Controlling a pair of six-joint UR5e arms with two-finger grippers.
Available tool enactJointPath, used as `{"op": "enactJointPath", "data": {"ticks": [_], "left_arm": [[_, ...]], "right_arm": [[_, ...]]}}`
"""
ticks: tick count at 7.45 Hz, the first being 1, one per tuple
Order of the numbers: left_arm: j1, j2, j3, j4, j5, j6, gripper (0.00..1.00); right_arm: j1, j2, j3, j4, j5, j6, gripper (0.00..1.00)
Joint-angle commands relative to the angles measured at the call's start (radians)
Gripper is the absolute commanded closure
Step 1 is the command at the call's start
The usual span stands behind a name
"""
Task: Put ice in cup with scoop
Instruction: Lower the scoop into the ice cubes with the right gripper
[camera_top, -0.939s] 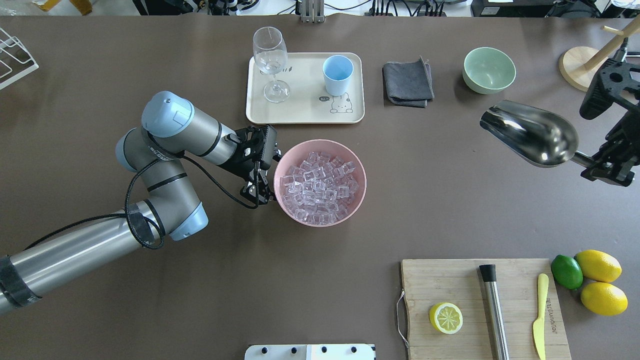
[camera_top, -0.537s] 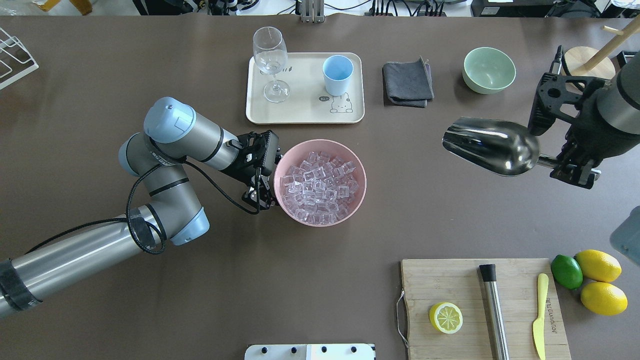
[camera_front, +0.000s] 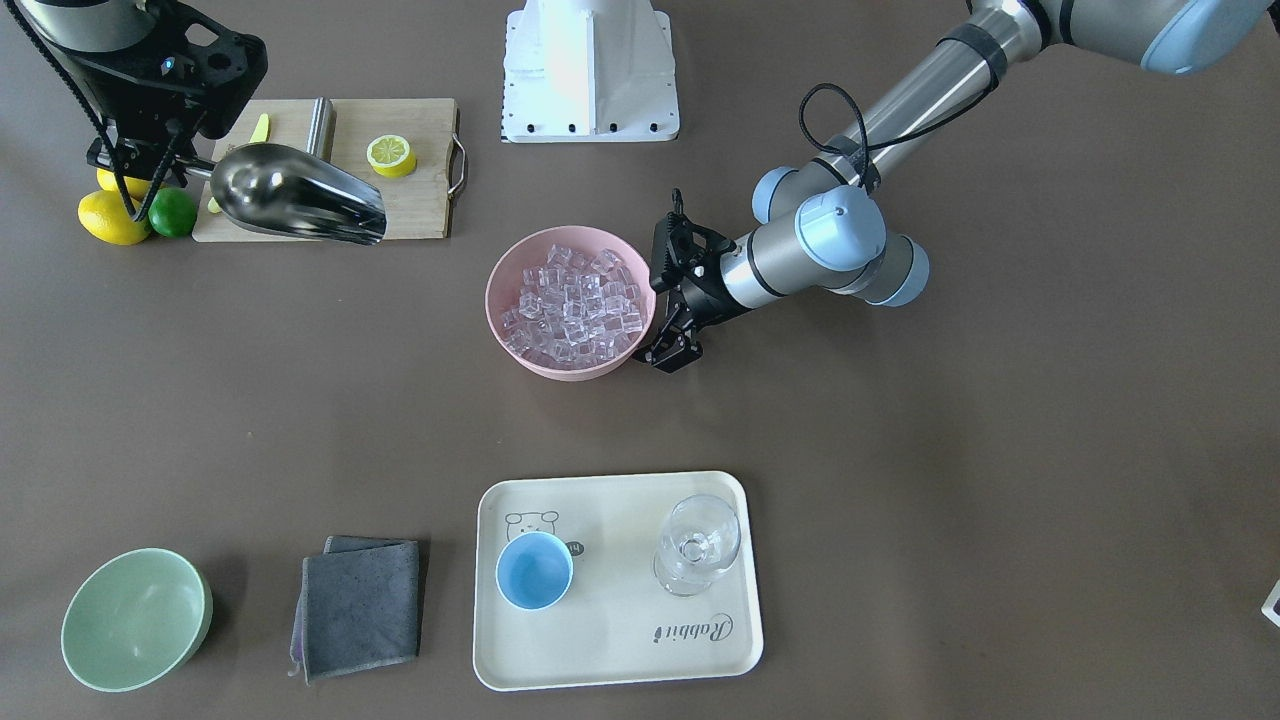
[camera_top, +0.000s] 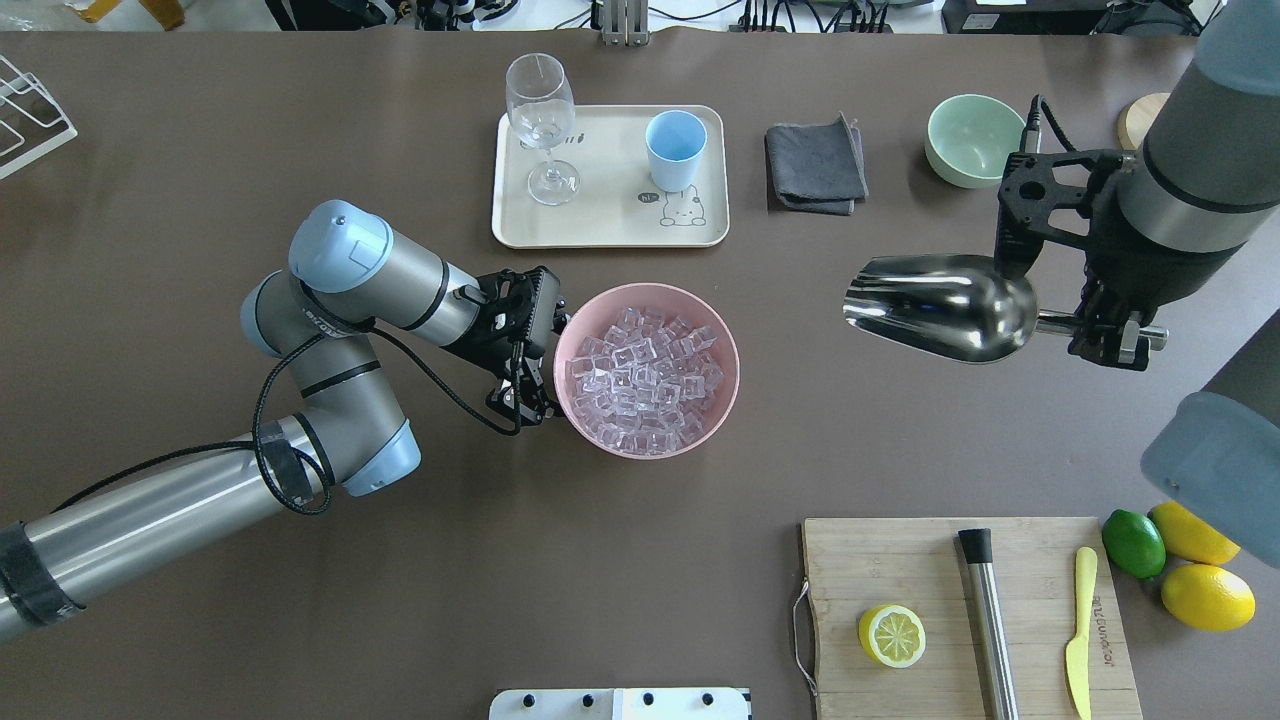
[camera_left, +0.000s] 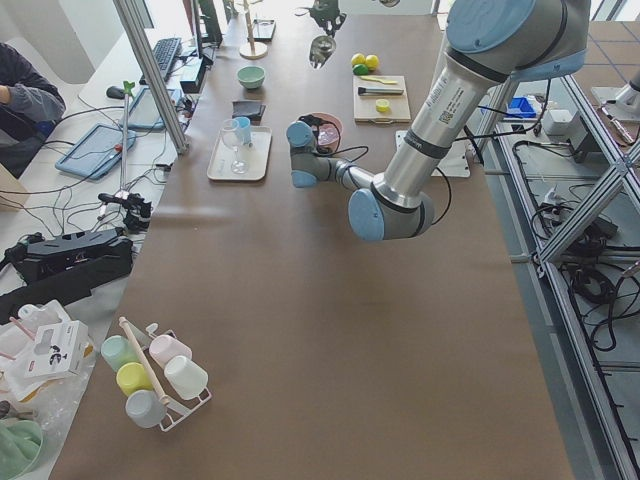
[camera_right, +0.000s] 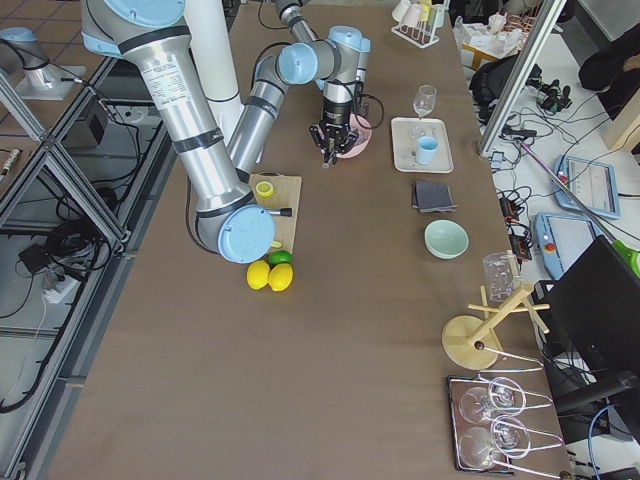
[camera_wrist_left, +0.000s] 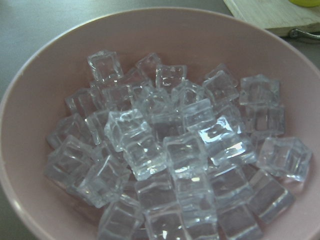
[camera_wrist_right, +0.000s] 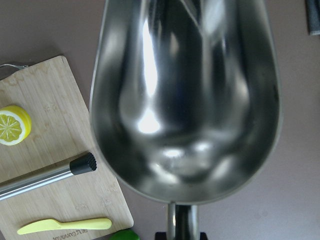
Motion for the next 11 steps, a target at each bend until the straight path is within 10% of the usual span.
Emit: {"op": "enactJointPath", "data": {"ticks": [1, 11], "left_arm": [[0.004, 0.000, -0.001, -0.002, 0.000, -0.001, 0.01], [0.004, 0.003, -0.004, -0.002, 0.000, 0.001, 0.01]], "right_arm": [[-0.010, 0.088, -0.011, -0.197, -0.024, -0.119, 1.00], [-0.201, 0.468, -0.488, -0.297, -0.237, -0.090, 1.00]]}}
